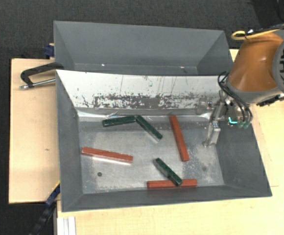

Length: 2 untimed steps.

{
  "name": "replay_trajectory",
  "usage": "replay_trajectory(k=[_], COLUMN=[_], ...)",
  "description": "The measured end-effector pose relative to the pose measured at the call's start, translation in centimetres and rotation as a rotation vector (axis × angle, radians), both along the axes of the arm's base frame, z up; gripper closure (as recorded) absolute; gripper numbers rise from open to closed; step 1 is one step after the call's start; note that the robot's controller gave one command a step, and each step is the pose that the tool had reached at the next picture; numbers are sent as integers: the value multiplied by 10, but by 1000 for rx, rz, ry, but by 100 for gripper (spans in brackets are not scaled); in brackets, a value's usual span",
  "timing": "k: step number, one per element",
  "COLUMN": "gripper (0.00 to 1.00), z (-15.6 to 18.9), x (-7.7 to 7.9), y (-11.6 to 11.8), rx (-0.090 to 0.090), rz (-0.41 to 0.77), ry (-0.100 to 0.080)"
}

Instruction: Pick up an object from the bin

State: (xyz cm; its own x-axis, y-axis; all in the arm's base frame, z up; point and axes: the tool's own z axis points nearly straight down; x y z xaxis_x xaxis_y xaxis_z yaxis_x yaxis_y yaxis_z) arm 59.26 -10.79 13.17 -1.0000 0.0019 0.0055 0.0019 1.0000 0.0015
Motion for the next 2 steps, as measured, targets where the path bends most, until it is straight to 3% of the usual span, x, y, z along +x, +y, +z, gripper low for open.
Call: replay_trajectory(k=[1, 2], gripper=[0, 0], z=[4, -24], x=[2, 1], y=[0, 22], rx=[-1, -2], rz=[1, -67], ry=[-8, -12])
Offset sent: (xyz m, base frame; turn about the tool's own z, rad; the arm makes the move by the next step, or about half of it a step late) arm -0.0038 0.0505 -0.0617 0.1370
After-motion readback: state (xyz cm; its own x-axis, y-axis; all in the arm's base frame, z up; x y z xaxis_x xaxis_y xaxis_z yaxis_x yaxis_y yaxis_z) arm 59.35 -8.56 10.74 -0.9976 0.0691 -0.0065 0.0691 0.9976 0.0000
